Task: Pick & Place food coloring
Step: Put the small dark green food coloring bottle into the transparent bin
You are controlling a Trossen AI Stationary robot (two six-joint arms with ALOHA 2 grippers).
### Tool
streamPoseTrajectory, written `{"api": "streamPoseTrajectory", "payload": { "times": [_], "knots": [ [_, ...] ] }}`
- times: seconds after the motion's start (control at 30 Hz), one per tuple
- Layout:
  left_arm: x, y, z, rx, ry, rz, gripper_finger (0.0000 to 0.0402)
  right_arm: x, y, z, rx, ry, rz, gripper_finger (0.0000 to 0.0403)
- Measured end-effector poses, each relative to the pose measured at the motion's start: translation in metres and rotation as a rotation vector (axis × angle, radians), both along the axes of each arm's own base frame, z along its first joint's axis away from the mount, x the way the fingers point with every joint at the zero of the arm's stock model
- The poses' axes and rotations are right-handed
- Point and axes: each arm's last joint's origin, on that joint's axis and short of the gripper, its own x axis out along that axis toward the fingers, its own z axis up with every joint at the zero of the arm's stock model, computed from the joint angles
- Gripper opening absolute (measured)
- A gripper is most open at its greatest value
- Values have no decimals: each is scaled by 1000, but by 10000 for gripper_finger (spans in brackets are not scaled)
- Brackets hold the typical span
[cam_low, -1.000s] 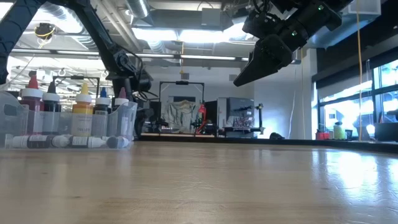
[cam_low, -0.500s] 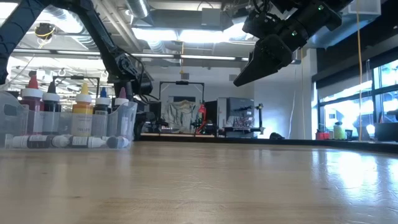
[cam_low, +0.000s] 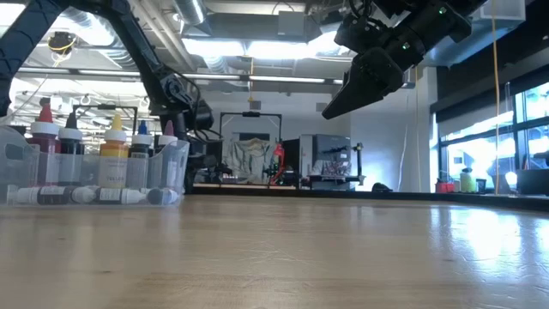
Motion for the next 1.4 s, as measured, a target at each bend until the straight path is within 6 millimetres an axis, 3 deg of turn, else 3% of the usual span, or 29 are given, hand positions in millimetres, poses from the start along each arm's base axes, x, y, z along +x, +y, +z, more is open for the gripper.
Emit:
{"api": "streamPoseTrajectory", "payload": {
  "times": [0.33,0.53,0.77,0.87,1.0,1.13,1.4],
  "knots": [
    [0,-1,1,-2,-3,-5,74,0,0,0,0,0,1,280],
    [-2,-6,14,9,-1,-13,74,0,0,0,0,0,1,280],
    [-7,-22,55,19,-44,-89,73,0,0,0,-1,0,0,280],
    [-9,-35,83,47,-89,-129,73,0,0,0,0,0,0,280],
    [-12,-62,120,61,-179,-220,81,0,0,0,1,0,-1,280],
    [-13,-102,155,51,-275,-353,81,0,0,0,1,0,-1,280],
    [-3,-200,193,-45,-403,-737,80,0,0,0,-1,0,0,280]
  ]
}}
